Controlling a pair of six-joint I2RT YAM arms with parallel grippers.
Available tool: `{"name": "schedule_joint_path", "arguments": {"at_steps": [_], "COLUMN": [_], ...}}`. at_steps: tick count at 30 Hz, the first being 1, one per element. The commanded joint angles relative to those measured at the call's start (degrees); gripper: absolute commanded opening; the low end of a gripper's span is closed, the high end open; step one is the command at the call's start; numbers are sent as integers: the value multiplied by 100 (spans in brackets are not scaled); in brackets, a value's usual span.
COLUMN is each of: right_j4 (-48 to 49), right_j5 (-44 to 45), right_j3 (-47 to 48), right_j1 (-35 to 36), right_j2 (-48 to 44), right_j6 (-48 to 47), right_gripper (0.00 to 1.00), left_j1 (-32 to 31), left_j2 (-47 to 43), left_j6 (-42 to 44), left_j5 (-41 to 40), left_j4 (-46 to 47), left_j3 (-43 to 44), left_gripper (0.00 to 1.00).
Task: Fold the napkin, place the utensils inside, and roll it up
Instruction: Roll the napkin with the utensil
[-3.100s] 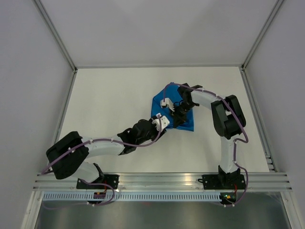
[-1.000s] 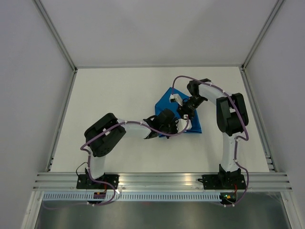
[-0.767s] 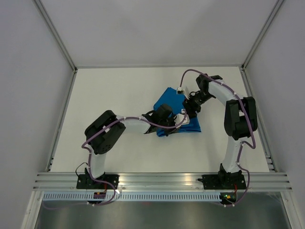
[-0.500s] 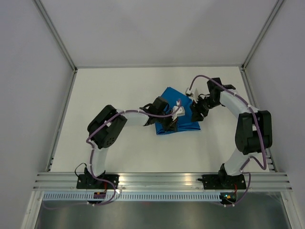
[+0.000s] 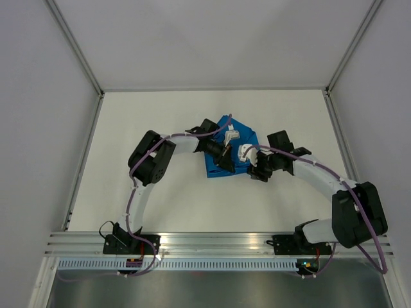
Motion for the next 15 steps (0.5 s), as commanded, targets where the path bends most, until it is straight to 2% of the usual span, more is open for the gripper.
{"name": "schedule_joint_path", "arguments": {"at_steps": [1,6,15], "right_j4": [1312,2332,2940], "right_j5": [588,1063,1608], "right_j3": [-504,-1023,-1129], "right_j1": [550,1088,1501], "right_j2": [-396,-248,429], "right_j6": [-251,-304,-514], "right_gripper": [59,61,61], "left_j1": [88,123,150], "left_j2": [302,452,575], "left_j6": [-185,-300,-256], "left_j5": [320,496,601], "left_j4": [-595,-798,-1096], "left_j3": [296,542,735], "left_gripper": [2,2,2]}}
